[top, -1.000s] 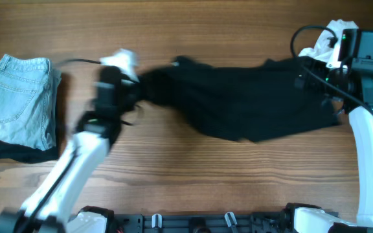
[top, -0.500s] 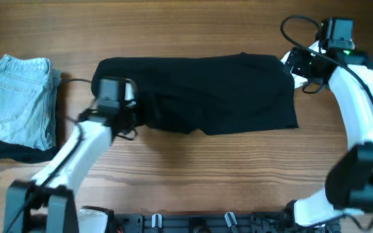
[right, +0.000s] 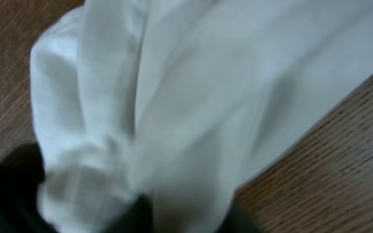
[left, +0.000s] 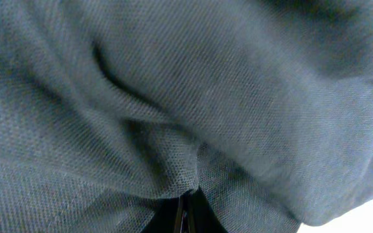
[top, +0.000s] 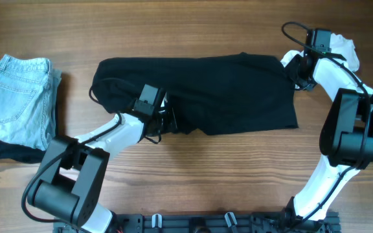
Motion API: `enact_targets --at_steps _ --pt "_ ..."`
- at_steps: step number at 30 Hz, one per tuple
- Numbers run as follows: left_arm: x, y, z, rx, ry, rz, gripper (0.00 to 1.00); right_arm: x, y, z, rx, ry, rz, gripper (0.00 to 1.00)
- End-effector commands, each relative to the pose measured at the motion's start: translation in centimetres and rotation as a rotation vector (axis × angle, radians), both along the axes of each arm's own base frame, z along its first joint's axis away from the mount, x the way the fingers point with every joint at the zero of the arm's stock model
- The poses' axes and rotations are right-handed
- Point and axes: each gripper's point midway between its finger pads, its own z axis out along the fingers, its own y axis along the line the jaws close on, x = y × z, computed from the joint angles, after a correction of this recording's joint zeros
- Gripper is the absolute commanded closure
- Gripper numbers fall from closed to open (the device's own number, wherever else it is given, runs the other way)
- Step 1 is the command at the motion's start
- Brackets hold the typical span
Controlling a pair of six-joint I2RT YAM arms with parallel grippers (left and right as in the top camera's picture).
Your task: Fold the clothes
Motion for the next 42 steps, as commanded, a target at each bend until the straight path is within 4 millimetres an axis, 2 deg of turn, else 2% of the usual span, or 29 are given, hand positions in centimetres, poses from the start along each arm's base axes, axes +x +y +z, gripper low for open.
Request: enact_targets --at_steps 1,2,3,5,6,7,8,9,10,12,14,16,17,19,20,21,23,25,26,27,28,30,31,34,36,38,39,41,42 --pt "-2.7 5.7 -3.4 0.175 0.149 0.102 0.96 -2.5 -6.3 -1.0 -0.137 0.087 -0.110 0.96" --pt "-2.4 7.5 -3.3 0.190 0.161 0.155 0.96 -3.7 -9.0 -0.8 -0.163 0.114 -0.156 0.96" --pt "-2.1 8.8 -3.2 0.193 0.164 0.192 0.96 -5.5 -12.5 -0.2 -0.175 0.136 -0.237 0.96" --pt "-1.2 11.6 -3.1 0.176 0.168 0.277 0.96 -8.6 -20.0 2.7 -0.172 0.120 -0.413 0.90" --pt "-1.0 12.1 -3.0 0.150 0.177 0.299 0.96 -9.0 -22.6 4.6 -0.171 0.083 -0.418 0.81" --pt "-1.0 12.1 -2.9 0.132 0.183 0.304 0.96 -9.2 -24.0 6.2 -0.155 0.046 -0.412 0.64" --pt "-1.0 11.9 -2.8 0.107 0.186 0.304 0.96 -9.4 -25.2 8.2 -0.115 -0.014 -0.430 0.52" --pt "-0.9 11.8 -2.8 0.106 0.185 0.301 0.96 -9.2 -25.5 9.3 -0.089 -0.061 -0.428 0.44" --pt "-1.0 11.7 -2.8 0.107 0.186 0.297 0.96 -8.9 -25.2 10.7 -0.063 -0.107 -0.413 0.36" --pt "-1.2 11.7 -2.9 0.110 0.196 0.297 0.96 -8.5 -23.3 12.6 -0.023 -0.140 -0.355 0.30" --pt "-1.5 11.7 -2.9 0.112 0.205 0.297 0.96 -7.5 -18.0 14.8 0.078 -0.170 -0.139 0.30" --pt "-1.6 11.7 -2.9 0.113 0.211 0.297 0.96 -8.0 -14.2 15.6 0.135 -0.130 -0.043 0.29" --pt "-1.7 11.7 -3.0 0.115 0.215 0.297 0.96 -8.6 -11.2 15.5 0.185 -0.077 0.032 0.29" --pt "-2.1 11.8 -3.0 0.119 0.229 0.296 0.96 -10.8 -4.9 14.1 0.280 0.095 0.158 0.27" --pt "-2.1 11.8 -3.0 0.120 0.232 0.296 0.96 -11.5 -3.3 13.5 0.307 0.144 0.184 0.27" --pt "-2.3 11.8 -3.0 0.121 0.237 0.295 0.96 -12.3 -0.8 12.4 0.339 0.209 0.227 0.26" --pt "-2.3 11.8 -3.1 0.122 0.240 0.295 0.96 -13.7 2.2 10.7 0.382 0.287 0.276 0.26" --pt "-2.3 11.8 -3.1 0.122 0.240 0.295 0.96 -14.6 3.6 9.0 0.396 0.330 0.291 0.26" --pt "-2.3 11.8 -3.0 0.122 0.239 0.295 0.96 -14.1 3.5 8.1 0.380 0.310 0.289 0.25" --pt "-2.3 11.8 -3.1 0.123 0.237 0.289 0.96 -13.1 1.4 6.6 0.282 0.287 0.207 0.27" --pt "-2.3 11.8 -3.1 0.128 0.230 0.267 0.96 -12.9 -0.2 5.9 0.211 0.288 0.113 0.29" --pt "-2.5 11.8 -3.1 0.134 0.232 0.246 0.96 -11.0 -2.8 6.1 0.142 0.199 0.029 0.37" --pt "-2.6 11.8 -3.1 0.134 0.234 0.246 0.96 -10.6 -3.4 6.1 0.134 0.179 0.015 0.36" --pt "-2.5 11.8 -3.1 0.133 0.231 0.246 0.96 -11.1 -4.3 5.6 0.118 0.193 -0.010 0.36" --pt "-2.5 11.8 -3.1 0.133 0.230 0.246 0.96 -12.6 -4.8 4.0 0.092 0.238 -0.084 0.33" --pt "-2.4 11.8 -3.1 0.132 0.227 0.247 0.96 -12.9 -4.9 1.9 0.081 0.221 -0.107 0.27" --pt "-2.4 11.8 -3.1 0.132 0.227 0.247 0.96 -13.0 -4.8 1.3 0.077 0.213 -0.107 0.27" --pt "-2.4 11.8 -3.1 0.132 0.227 0.247 0.96 -13.1 -5.3 0.4 0.046 0.197 -0.111 0.41" --pt "-2.4 11.8 -3.1 0.132 0.227 0.247 0.96 -13.2 -6.1 0.2 -0.002 0.193 -0.125 0.59"
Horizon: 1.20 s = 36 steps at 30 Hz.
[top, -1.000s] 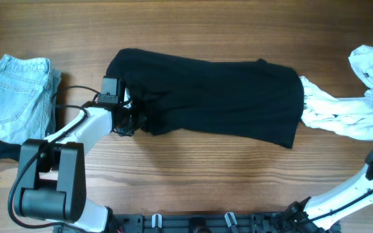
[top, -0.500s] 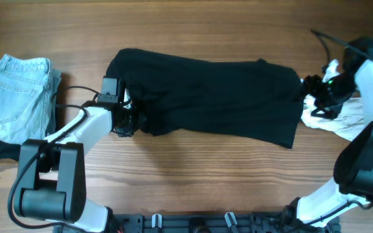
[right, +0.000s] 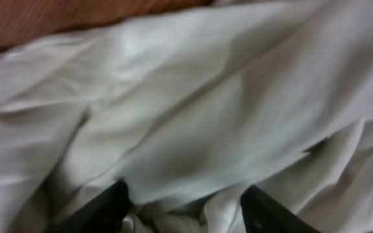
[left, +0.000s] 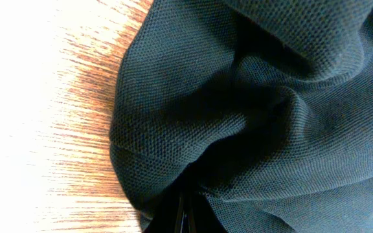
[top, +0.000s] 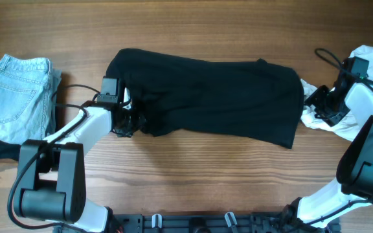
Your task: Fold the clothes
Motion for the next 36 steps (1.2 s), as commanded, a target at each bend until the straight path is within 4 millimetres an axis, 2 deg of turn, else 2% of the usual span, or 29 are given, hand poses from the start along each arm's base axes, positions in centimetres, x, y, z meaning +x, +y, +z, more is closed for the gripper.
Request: enact_targets --at_steps 1,3,4,6,7,8,9,10,11,12,13,14,15,17,19,20,22,29,33,35,36 --pt "-3.0 2.1 -2.9 0.104 0.110 0.009 0.96 -1.0 -2.4 -0.4 -0.140 0.035 -0.046 0.71" --pt "-3.0 2.1 -2.9 0.105 0.111 0.009 0.96 -2.2 -5.4 0.0 -0.240 0.067 -0.119 0.95" --pt "-3.0 2.1 -2.9 0.104 0.110 0.009 0.96 -3.2 -7.2 0.1 -0.248 0.067 -0.203 0.96" --pt "-3.0 2.1 -2.9 0.104 0.110 0.009 0.96 -5.3 -10.8 0.6 -0.247 0.066 -0.338 0.96" --pt "-3.0 2.1 -2.9 0.104 0.110 0.009 0.96 -6.6 -13.0 1.5 -0.247 0.066 -0.415 0.96" --pt "-3.0 2.1 -2.9 0.104 0.110 0.009 0.96 -7.3 -14.6 2.8 -0.245 0.052 -0.472 0.90" --pt "-3.0 2.1 -2.9 0.104 0.110 0.009 0.96 -6.6 -15.8 5.0 -0.213 -0.017 -0.494 0.82" --pt "-3.0 2.1 -2.9 0.104 0.110 0.009 0.96 -4.7 -15.4 6.7 -0.159 -0.106 -0.427 0.73" --pt "-3.0 2.1 -2.9 0.104 0.110 0.009 0.96 -2.8 -14.5 8.4 -0.112 -0.185 -0.326 0.60" --pt "-3.0 2.1 -2.9 0.104 0.110 0.009 0.96 -1.3 -12.7 9.9 -0.059 -0.249 -0.232 0.50" --pt "-3.0 2.1 -2.9 0.105 0.111 0.009 0.96 -0.5 -10.7 10.8 -0.012 -0.282 -0.158 0.47" --pt "-3.0 2.1 -2.9 0.105 0.111 0.009 0.95 -0.3 -7.6 11.3 0.054 -0.274 -0.082 0.46" --pt "-3.0 2.1 -2.9 0.104 0.111 0.009 0.94 -0.8 -5.4 11.2 0.098 -0.230 -0.046 0.45" --pt "-3.3 2.2 -3.0 0.106 0.122 0.008 0.90 -3.2 0.9 9.8 0.208 -0.045 0.077 0.44" --pt "-3.4 2.2 -3.0 0.106 0.124 0.008 0.90 -4.6 4.4 8.6 0.261 0.047 0.142 0.43" --pt "-3.4 2.2 -3.0 0.106 0.126 0.008 0.90 -5.7 6.6 7.6 0.298 0.104 0.171 0.42" --pt "-3.4 2.2 -3.0 0.106 0.126 0.008 0.90 -7.6 9.7 5.4 0.362 0.179 0.186 0.41" --pt "-3.4 2.2 -3.0 0.106 0.126 0.008 0.89 -11.4 12.6 -0.1 0.401 0.262 0.085 0.37" --pt "-3.4 2.2 -3.0 0.106 0.126 0.008 0.89 -10.5 12.6 -2.4 0.380 0.181 0.037 0.37" --pt "-3.4 2.2 -3.0 0.106 0.126 0.008 0.89 -10.3 12.5 -2.8 0.374 0.160 0.027 0.44" --pt "-3.4 2.2 -3.0 0.106 0.126 0.008 0.89 -10.1 12.6 -2.8 0.379 0.155 0.018 0.57"
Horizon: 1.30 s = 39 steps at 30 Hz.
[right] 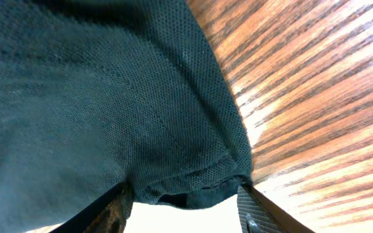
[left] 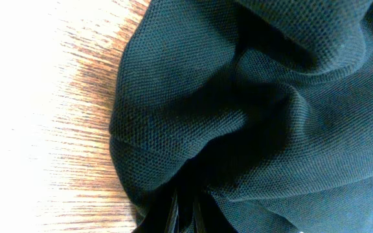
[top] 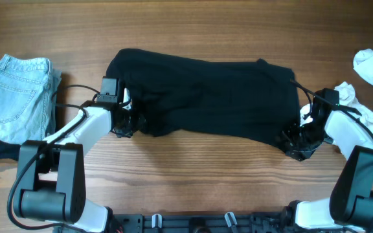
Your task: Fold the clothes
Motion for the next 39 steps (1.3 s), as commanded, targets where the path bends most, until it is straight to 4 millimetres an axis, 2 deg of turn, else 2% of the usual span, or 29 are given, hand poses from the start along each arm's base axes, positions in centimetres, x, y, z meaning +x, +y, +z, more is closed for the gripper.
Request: enact_targets --at_steps 1,2,4,6,8,9,10,11,15,18,21,23,26,28,30,31,33,36,37,39 --pt "-3.2 2.2 -3.1 0.108 0.118 0.013 0.89 0.5 0.6 -1.7 0.027 -0.017 -0.013 0.71" --pt "-3.2 2.2 -3.1 0.108 0.119 0.013 0.89 0.5 0.6 -1.7 0.025 -0.019 -0.010 0.94" --pt "-3.4 2.2 -3.1 0.109 0.127 0.013 0.90 1.2 0.4 -1.6 0.018 -0.047 -0.002 0.96" --pt "-4.1 2.1 -3.1 0.106 0.157 0.010 0.94 2.8 -0.3 -0.7 -0.009 -0.091 0.022 0.96" --pt "-4.8 1.1 -2.8 0.042 0.189 0.000 0.93 4.0 -1.1 0.2 -0.042 -0.115 0.044 0.96" --pt "-5.1 0.4 -2.6 -0.002 0.203 -0.007 0.73 4.5 -1.6 0.7 -0.067 -0.122 0.053 0.96" --pt "-5.4 -1.2 -2.0 -0.100 0.214 -0.020 0.52 5.0 -1.9 1.0 -0.082 -0.137 0.068 0.96" --pt "-5.4 -1.9 -1.6 -0.147 0.217 -0.028 0.49 5.0 -2.0 1.0 -0.086 -0.137 0.070 0.96" --pt "-5.5 -2.1 -1.5 -0.159 0.224 -0.029 0.45 4.9 -2.1 0.9 -0.093 -0.137 0.091 0.96" --pt "-6.2 -0.3 -2.3 -0.049 0.249 -0.013 0.45 4.9 -2.0 0.9 -0.093 -0.137 0.092 0.96" --pt "-6.3 0.1 -2.5 -0.022 0.252 -0.009 0.49 4.9 -2.1 0.9 -0.093 -0.139 0.092 0.96" --pt "-7.5 0.2 -2.5 -0.016 0.304 -0.010 0.50 4.9 -2.1 0.9 -0.093 -0.136 0.093 0.96" --pt "-6.1 1.0 -2.8 0.036 0.240 -0.004 0.46 4.9 -2.1 0.9 -0.093 -0.139 0.092 0.96" --pt "-6.1 1.0 -2.8 0.037 0.240 -0.004 0.46 4.8 -2.0 0.9 -0.093 -0.139 0.108 0.96" --pt "-4.9 1.0 -2.9 0.039 0.192 -0.003 0.50 4.8 -2.0 0.9 -0.093 -0.141 0.114 0.96" --pt "-4.1 1.0 -2.9 0.044 0.156 -0.004 0.62 4.9 -2.0 0.9 -0.094 -0.142 0.114 0.96" --pt "-2.3 0.7 -2.7 0.058 0.073 -0.015 0.96 4.8 -2.0 0.9 -0.093 -0.140 0.114 0.96" --pt "-1.7 0.5 -2.2 0.072 0.030 -0.078 0.96 4.6 -2.0 1.0 -0.093 -0.140 0.148 0.96" --pt "-1.7 0.7 -1.0 0.079 0.025 -0.107 0.96 4.6 -2.1 1.4 -0.101 -0.137 0.171 0.96" --pt "-0.6 1.4 2.8 0.093 -0.040 -0.122 0.96 5.1 -3.0 3.9 -0.142 -0.138 0.191 0.96"
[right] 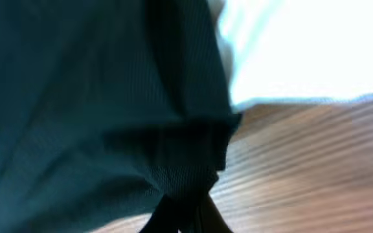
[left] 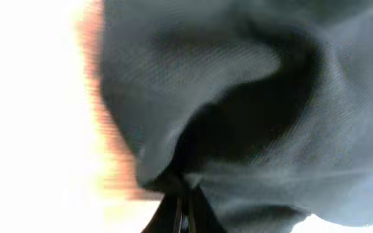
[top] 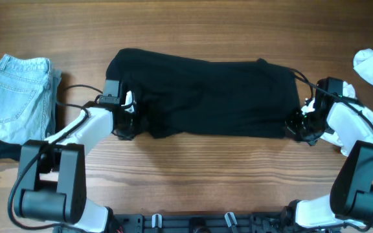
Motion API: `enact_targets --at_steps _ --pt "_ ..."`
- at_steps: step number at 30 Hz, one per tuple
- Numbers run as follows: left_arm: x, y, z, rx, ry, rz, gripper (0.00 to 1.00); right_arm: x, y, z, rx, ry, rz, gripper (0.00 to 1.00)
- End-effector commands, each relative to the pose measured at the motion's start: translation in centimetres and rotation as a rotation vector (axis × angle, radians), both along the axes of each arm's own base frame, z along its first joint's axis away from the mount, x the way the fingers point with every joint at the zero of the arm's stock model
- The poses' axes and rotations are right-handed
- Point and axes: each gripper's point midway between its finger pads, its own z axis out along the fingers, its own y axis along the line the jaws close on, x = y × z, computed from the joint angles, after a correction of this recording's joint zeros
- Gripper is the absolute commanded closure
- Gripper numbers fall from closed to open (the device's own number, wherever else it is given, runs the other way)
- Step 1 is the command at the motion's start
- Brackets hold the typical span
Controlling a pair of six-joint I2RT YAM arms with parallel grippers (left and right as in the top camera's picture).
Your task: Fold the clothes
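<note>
A black garment [top: 206, 94] lies spread across the middle of the wooden table [top: 193, 175]. My left gripper [top: 124, 129] is shut on its front left corner. In the left wrist view that gripper [left: 183, 206] pinches blurred dark fabric [left: 251, 84]. My right gripper [top: 301, 131] is shut on the front right corner. In the right wrist view it [right: 188, 213] grips the hemmed edge of the dark fabric [right: 96, 97] just above the wood.
Folded light-blue jeans [top: 15, 97] lie at the far left, on top of a dark cloth. Crumpled white clothes sit at the right edge, and another white piece [top: 343, 92] lies just behind my right gripper.
My right gripper was open round the garment's front right corner and is now shut on it, a little farther back. The front edge now runs straighter. My left gripper still holds its corner.
At first my left gripper held the black garment near its front middle, and my right was at white cloth at the back right. Then the garment lay spread, left corner held, right gripper open over white cloth. Later the right reached the front right corner, and now grips it.
</note>
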Motion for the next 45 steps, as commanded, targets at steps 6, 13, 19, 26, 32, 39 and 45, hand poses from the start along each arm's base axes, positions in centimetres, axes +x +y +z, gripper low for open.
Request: enact_targets --at_steps 6,13,19,26,32,39,45 --pt "4.2 5.7 22.3 0.159 -0.582 0.036 0.96 5.7 -2.2 17.1 -0.151 -0.320 0.137 0.96" --pt "-0.2 7.8 35.9 0.179 -0.962 0.132 0.96 4.2 -1.7 29.6 -0.243 -0.550 0.197 0.96" --pt "-2.3 8.2 42.3 0.208 -1.144 0.142 0.96 3.7 -1.6 35.0 -0.326 -0.725 0.240 0.96" --pt "16.9 8.8 29.9 0.219 -0.932 0.033 0.96 22.0 1.1 29.6 -0.206 -0.921 0.396 0.96" --pt "24.3 10.4 45.2 0.254 -1.314 0.084 0.96 28.2 1.6 40.4 -0.223 -1.387 0.208 0.96" --pt "16.8 5.8 35.8 0.036 -0.732 -0.084 0.96 24.2 -1.9 30.0 -0.438 -0.889 0.319 0.96" --pt "6.9 1.3 10.3 0.013 0.162 -0.229 0.96 13.5 -0.4 12.4 -0.252 -0.233 0.413 0.95"
